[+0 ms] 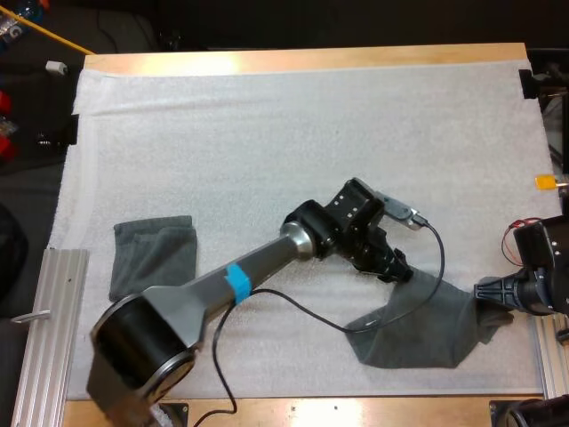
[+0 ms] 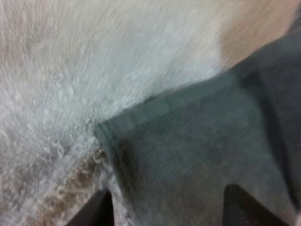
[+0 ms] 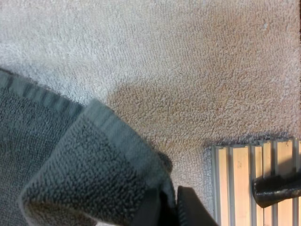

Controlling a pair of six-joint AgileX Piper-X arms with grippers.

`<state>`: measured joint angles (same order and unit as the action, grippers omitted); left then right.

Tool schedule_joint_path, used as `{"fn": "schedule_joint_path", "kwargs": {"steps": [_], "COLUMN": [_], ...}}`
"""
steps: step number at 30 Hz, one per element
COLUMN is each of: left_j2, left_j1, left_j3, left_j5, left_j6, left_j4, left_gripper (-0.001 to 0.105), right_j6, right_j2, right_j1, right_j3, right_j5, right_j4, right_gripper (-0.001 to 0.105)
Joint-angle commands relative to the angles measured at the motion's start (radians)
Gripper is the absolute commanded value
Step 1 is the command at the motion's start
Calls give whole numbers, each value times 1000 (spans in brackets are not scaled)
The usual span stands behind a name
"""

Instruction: Pick towel from pile, fold and stack

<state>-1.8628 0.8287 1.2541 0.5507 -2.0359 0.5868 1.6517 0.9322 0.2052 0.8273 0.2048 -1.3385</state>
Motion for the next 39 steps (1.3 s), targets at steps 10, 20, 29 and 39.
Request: {"fn": "schedule_joint_path", "kwargs": {"steps": [10,20,29,39], "left_j2": [-111,-188,-201,-235], "left_j1": [24,29,41,55], "left_j3": [109,209,233,252], "left_j5": [-59,-52,-41,19], "left_j6": [-10,-10,-10,-39], "left_j4": [74,178,195,218], "left_gripper": [50,50,50,50], "right_j6": [-3,5,5,5], "right_j2": [-6,-6,-6,-6], "right_j1": [-4,-4,-4,-4], "right_j3": [1,1,1,1], "right_j5": [-6,-6,-6,-6], "right_j4": [17,17,17,17], "right_gripper": [0,0,0,0]}}
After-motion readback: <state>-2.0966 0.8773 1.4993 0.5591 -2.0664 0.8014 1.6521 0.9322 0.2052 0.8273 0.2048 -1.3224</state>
